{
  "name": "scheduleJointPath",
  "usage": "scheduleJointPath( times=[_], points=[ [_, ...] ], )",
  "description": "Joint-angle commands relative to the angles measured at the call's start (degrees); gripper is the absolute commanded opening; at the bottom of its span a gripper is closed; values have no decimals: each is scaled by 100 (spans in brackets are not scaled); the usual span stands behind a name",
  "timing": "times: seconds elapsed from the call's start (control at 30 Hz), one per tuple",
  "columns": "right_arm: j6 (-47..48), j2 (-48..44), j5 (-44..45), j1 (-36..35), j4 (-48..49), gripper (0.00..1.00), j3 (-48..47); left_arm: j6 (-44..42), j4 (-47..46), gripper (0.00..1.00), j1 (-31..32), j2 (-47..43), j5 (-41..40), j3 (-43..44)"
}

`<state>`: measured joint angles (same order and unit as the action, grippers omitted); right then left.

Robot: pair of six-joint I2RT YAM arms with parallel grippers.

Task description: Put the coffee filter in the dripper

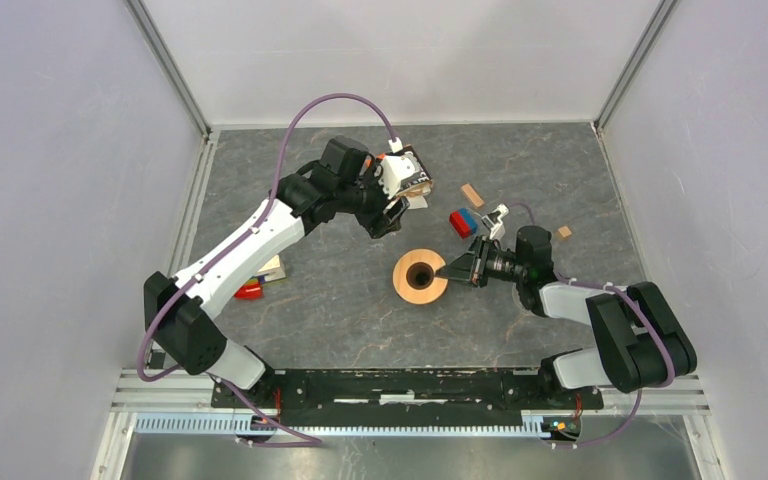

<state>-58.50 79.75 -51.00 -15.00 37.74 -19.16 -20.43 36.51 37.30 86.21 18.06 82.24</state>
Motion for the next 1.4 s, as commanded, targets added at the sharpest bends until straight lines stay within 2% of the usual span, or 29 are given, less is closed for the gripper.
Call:
scheduleJointPath(
  times=[0.0,0.33,0.83,1.0,1.37],
  points=[
    [295,68,198,35,-137,22,-179,-222,-195,72,-12,-8,21,170],
    [274,265,-64,255,-66,27,-470,-257,-199,72,-12,-2,73,135],
    [343,2,-280,398,-135,50,-586,-79,-193,72,-12,222,313,80],
    [741,-48,-323,427,-640,58,-779,63,-192,72,-12,446,429,40],
    [1798,-131,-340,579,-1905,63,-1203,153,-197,72,-12,587,444,51]
  ],
)
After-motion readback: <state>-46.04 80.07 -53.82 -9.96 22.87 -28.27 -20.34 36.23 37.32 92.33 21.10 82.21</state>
